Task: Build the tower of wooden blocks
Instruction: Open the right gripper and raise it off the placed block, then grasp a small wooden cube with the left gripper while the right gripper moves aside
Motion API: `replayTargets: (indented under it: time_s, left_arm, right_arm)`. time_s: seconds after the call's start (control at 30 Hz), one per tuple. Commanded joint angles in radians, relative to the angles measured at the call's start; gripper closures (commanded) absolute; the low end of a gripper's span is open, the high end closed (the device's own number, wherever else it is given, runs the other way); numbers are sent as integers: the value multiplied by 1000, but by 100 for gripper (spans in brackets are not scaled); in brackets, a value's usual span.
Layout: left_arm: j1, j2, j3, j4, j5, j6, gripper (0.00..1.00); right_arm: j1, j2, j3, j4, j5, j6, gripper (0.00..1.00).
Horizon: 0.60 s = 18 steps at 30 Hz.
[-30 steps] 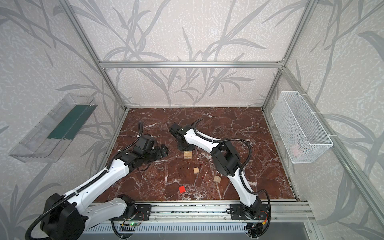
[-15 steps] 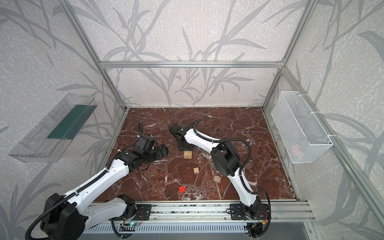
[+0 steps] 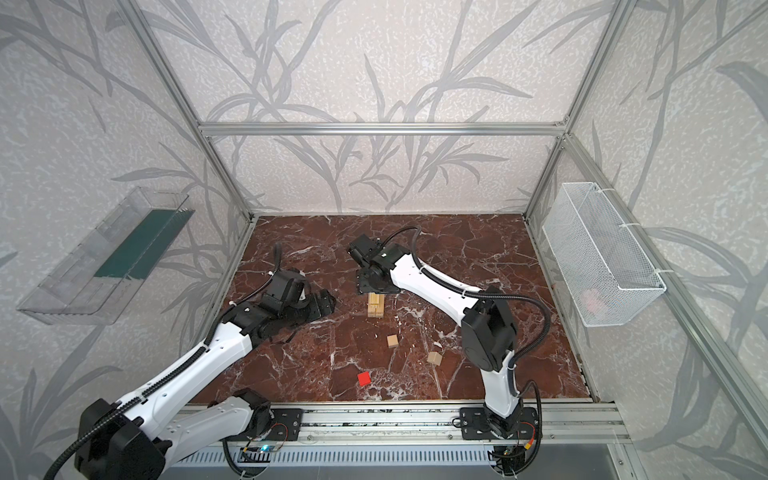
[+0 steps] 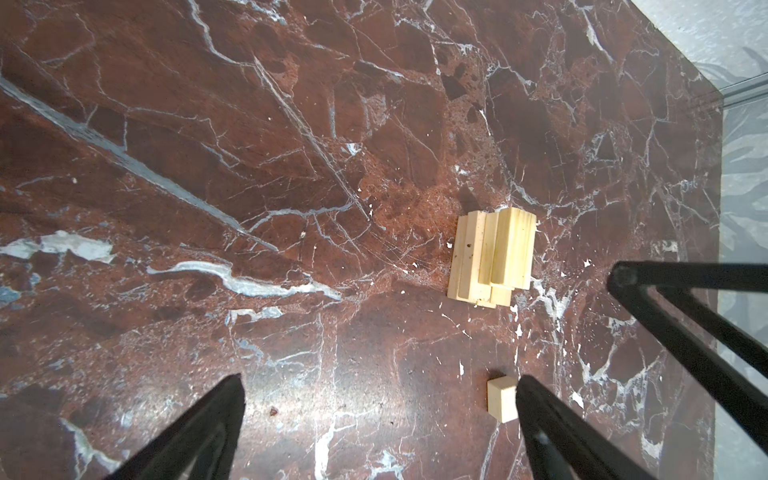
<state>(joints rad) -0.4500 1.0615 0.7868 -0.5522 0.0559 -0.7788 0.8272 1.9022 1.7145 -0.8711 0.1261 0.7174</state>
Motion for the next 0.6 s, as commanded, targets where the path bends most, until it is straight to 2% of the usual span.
replayTargets:
  time_s: [0.0,0.17,0.37,0.57]
  left_arm:
    - [-7,-8,36,-68,38,-28,1]
    - [-86,28,74,-156,17,-80,2]
    - [-266,66,94,-157,-60,-239,4]
    - [-469,209,156,-105,-130,-375,5]
  right_arm:
    - [-22,-88,-110,63,-60,-65,16]
    - [-67,-251,-307,147,-157,-153,12]
    - [-142,-466,-583,260,-270,-238,5]
    - [-254,-660,-828,343,-359,-281,1]
